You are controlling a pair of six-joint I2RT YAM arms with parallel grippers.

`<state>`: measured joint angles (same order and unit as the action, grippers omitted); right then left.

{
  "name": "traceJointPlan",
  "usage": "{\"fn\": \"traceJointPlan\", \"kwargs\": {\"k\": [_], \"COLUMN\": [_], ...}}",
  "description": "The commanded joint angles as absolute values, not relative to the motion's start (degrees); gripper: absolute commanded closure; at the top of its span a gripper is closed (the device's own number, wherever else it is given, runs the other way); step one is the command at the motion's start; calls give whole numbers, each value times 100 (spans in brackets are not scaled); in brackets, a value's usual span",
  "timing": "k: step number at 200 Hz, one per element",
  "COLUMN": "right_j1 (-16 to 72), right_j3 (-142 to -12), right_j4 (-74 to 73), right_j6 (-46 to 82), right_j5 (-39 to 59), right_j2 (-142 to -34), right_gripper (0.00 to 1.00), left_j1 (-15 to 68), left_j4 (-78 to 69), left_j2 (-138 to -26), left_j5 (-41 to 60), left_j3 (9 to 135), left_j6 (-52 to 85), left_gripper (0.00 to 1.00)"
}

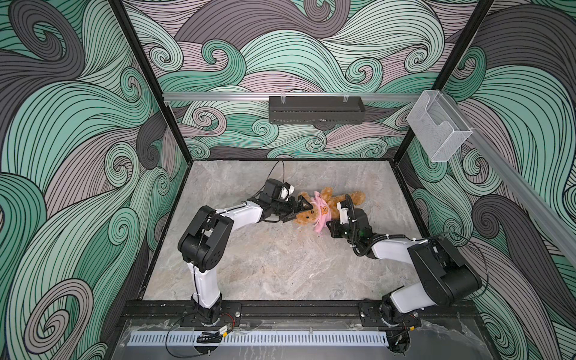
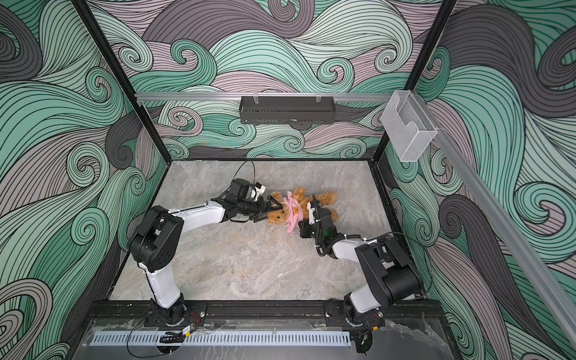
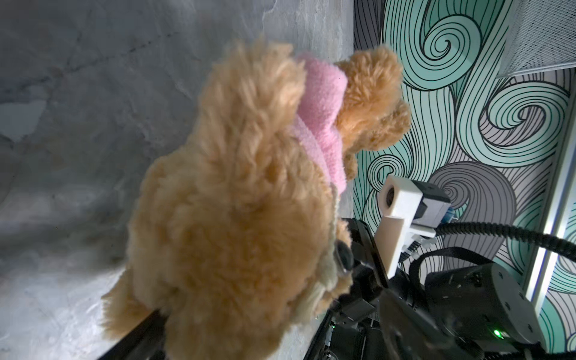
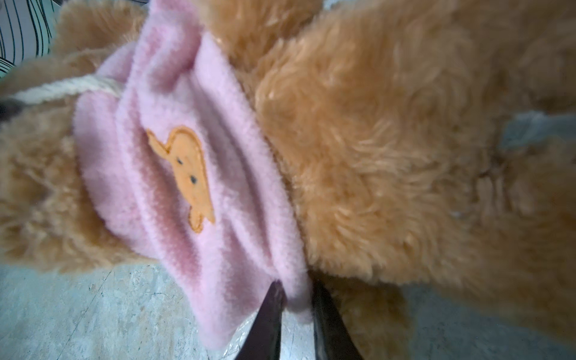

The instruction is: Dress the teddy bear

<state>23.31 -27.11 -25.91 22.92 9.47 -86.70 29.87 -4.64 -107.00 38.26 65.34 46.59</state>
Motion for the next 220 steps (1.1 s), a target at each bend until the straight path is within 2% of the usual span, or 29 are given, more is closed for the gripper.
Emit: {"fn": "traceJointPlan", "kwargs": {"k": [1, 50, 118, 166, 220], "right_j1": [2365, 2364, 2351, 2321, 2303], "right_j3": [-2846, -2815, -2834, -2909, -2947], "right_j4": [-2586, -2474, -2487, -2391, -2363], "right_j6": [2210, 2094, 2058, 1996, 1936], "right_j5": [998, 932, 911, 906, 942], "right_j2": [-8713, -8709, -8839, -8882, -8951], "right_gripper": [80, 80, 81, 81, 82], "left_j1": [2972, 2858, 2219, 2129, 2384], "left_j4": [-111, 180, -286, -264, -63], "left_j2": [-10996, -10783, -10345, -10940, -11586], "left_j5": [3812, 3567, 4228, 4394, 4528], "left_j3": [6806, 6742, 6329, 6948, 7407], "left_j6": [4315, 3910, 3959, 4435, 4464], "left_gripper": [1, 1, 1, 2, 10]}}
